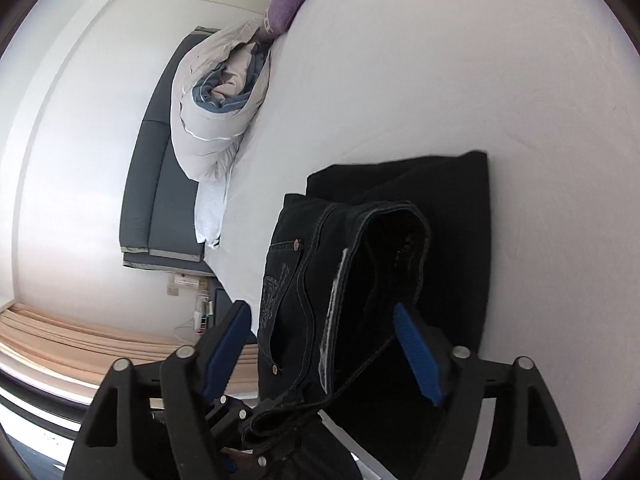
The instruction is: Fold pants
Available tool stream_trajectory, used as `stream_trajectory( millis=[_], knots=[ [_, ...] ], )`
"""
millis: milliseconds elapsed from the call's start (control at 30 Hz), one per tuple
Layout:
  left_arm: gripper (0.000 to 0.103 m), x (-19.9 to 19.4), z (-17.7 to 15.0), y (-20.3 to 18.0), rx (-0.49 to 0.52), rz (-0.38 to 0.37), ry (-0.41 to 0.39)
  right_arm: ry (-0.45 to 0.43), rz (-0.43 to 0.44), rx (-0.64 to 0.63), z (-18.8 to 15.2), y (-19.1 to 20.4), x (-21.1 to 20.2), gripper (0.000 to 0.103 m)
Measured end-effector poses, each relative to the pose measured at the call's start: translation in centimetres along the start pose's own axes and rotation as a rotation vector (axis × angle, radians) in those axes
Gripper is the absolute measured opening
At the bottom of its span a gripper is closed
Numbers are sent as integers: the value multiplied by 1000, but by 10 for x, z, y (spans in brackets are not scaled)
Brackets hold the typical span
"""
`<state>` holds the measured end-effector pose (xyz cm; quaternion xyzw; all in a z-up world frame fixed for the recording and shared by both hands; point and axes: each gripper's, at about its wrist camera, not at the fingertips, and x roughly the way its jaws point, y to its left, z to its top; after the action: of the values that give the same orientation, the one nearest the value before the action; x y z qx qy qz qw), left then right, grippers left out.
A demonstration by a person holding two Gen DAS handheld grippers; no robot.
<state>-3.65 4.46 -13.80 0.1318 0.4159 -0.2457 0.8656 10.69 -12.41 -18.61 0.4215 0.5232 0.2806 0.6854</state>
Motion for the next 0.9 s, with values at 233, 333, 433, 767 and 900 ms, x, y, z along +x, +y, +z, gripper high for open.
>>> stream_trajectory(
  millis=[233, 333, 433, 767, 900],
  knots=[
    [13, 2, -4, -15, 28, -10, -3, 4, -63, -45, -7, -11, -1, 10],
    [13, 7, -4, -28, 50, -21, -4, -25, -84, -71, -10, -11, -11, 9],
    [13, 13, -4, -33, 50, -33, -5, -38, -86, -71, -9, -15, -16, 9],
    [22, 53, -27, -31, -19, -62, 46, -32, -87, 26, -3, -61, 1, 13],
    [87, 35, -27, -24, -88, -183, 50, -86, -139, 0, -2, -54, -22, 29]
  ],
)
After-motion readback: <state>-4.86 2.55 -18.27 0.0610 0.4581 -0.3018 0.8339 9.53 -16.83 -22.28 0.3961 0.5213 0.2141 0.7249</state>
